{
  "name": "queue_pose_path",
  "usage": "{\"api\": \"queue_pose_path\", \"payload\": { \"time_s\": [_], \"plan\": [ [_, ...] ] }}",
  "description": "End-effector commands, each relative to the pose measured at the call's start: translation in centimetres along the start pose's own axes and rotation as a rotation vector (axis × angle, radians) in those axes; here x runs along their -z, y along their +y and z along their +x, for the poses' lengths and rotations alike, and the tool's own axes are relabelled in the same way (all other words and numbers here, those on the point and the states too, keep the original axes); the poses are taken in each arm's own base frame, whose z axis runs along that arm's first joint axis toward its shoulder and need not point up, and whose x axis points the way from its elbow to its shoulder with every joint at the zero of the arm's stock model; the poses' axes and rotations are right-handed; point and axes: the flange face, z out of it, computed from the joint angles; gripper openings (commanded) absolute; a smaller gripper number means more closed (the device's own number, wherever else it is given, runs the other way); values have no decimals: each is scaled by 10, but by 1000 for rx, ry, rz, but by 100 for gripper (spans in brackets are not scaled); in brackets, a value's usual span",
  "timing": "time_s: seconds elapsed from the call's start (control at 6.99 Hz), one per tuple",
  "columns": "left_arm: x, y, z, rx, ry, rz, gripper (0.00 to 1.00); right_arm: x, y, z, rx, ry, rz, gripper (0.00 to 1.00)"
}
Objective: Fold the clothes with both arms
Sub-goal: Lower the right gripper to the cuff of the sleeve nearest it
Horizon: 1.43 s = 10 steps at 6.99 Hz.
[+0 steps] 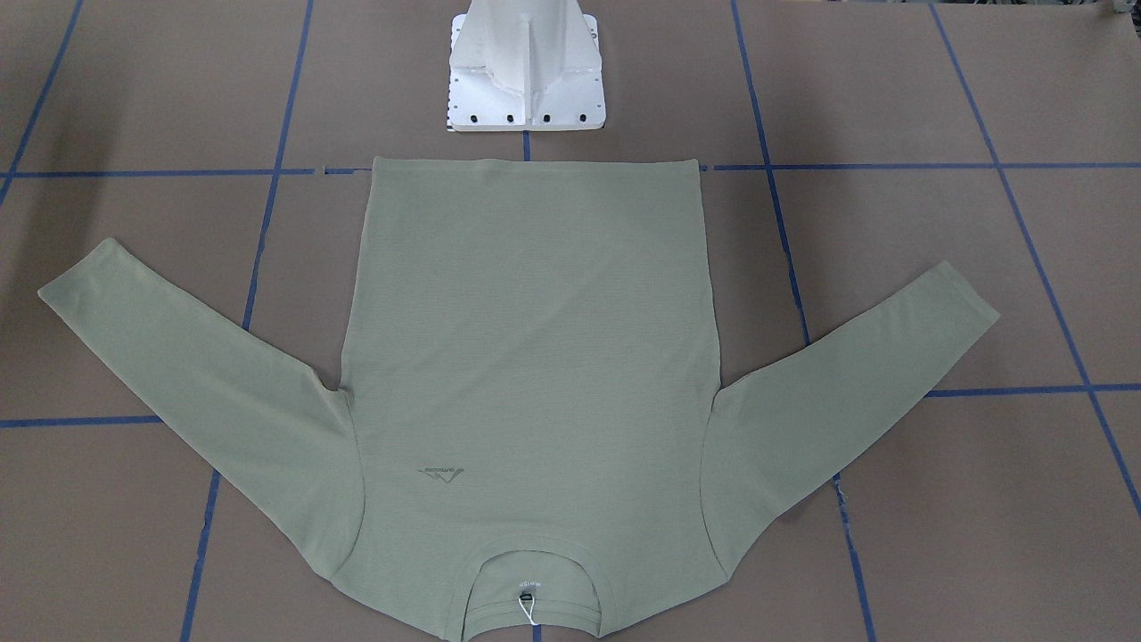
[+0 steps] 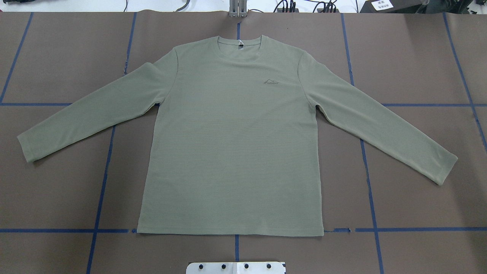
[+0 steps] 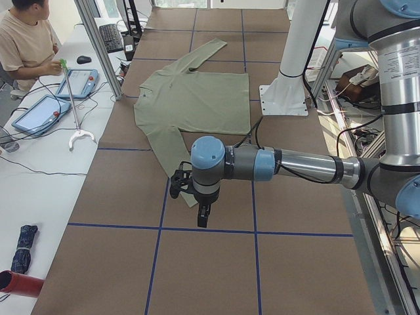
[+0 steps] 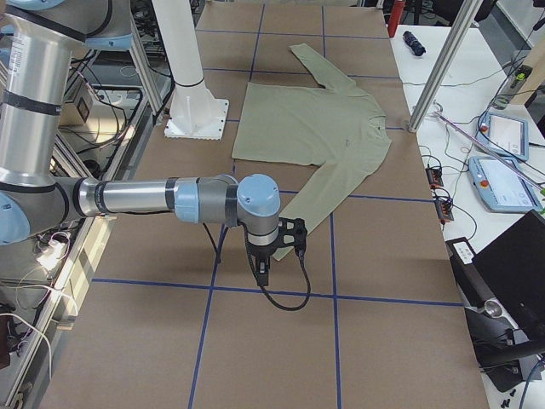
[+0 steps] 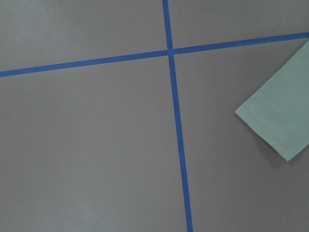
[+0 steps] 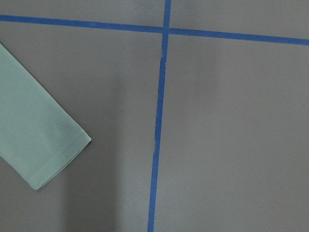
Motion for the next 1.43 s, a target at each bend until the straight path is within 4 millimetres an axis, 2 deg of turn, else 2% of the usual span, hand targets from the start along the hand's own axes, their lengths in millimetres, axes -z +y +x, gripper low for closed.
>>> {"api": "queue_pose_path", "payload": {
  "time_s": [0.0,0.29,0.57,0.72,0.86,1.0,1.15,1.29],
  "plan": [
    [-1,1,0,1,3,-1,100,1,-1,-1,3,0,4,100],
    [0,-3,1,-41,6,35,100,2,-3,-3,7,-6,5,100],
    [4,-7,4,-77,-14,71,100,18,-24,-23,51,-54,51,100],
    [9,-17,9,-120,-6,128,100,35,-51,-37,90,-49,92,100],
    [4,-21,5,-143,5,152,100,39,-61,-40,100,-48,102,100],
    [-9,-19,-8,-133,9,145,100,39,-63,-40,127,-55,130,100],
    [-11,-20,-5,-133,57,143,100,23,-44,-27,182,-56,167,100],
    [-8,-18,-2,-135,66,148,100,8,-38,-33,192,-77,220,100]
  ]
}}
